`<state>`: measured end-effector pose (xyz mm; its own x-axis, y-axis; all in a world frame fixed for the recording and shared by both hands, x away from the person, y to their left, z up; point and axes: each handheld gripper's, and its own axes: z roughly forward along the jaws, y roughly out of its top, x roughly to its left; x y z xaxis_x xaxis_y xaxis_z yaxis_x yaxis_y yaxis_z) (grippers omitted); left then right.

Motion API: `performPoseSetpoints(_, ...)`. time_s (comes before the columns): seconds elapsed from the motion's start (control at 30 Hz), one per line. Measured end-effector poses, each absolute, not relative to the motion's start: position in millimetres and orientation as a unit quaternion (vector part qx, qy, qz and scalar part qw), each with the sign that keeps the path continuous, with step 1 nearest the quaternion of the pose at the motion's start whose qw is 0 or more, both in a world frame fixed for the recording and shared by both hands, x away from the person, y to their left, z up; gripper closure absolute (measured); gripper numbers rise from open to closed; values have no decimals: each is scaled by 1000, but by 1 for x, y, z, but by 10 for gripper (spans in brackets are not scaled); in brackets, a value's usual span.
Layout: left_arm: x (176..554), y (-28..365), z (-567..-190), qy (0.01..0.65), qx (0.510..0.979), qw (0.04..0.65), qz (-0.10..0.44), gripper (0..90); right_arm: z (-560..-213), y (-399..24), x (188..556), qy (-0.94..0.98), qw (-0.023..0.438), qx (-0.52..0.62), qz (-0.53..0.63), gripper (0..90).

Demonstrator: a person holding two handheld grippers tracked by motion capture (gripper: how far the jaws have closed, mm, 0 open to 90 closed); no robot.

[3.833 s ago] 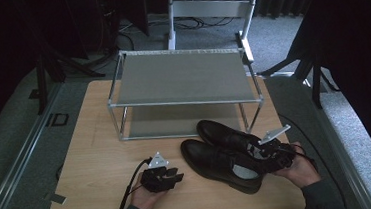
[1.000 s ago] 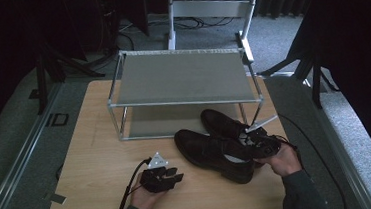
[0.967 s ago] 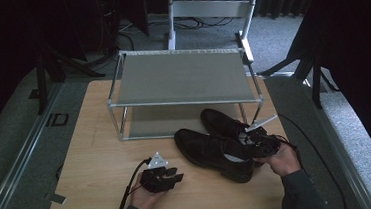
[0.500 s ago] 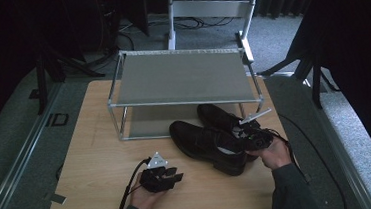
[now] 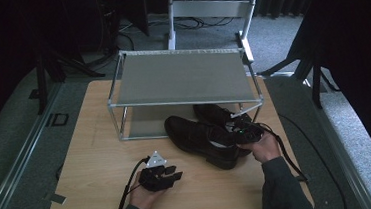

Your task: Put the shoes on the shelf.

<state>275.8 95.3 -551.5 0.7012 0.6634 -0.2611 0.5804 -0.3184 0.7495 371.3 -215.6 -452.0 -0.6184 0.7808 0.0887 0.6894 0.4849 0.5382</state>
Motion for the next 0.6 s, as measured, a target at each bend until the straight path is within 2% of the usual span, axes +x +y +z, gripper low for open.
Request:
performPoseSetpoints(0.43,286,96,-531,395,794,455,89,616,-452,-201,381,848,77,438,289,799)
performPoseSetpoints(0.6,295,90,-517,414,779,455,124,666,-453,-197,383,843,81,446,290,799)
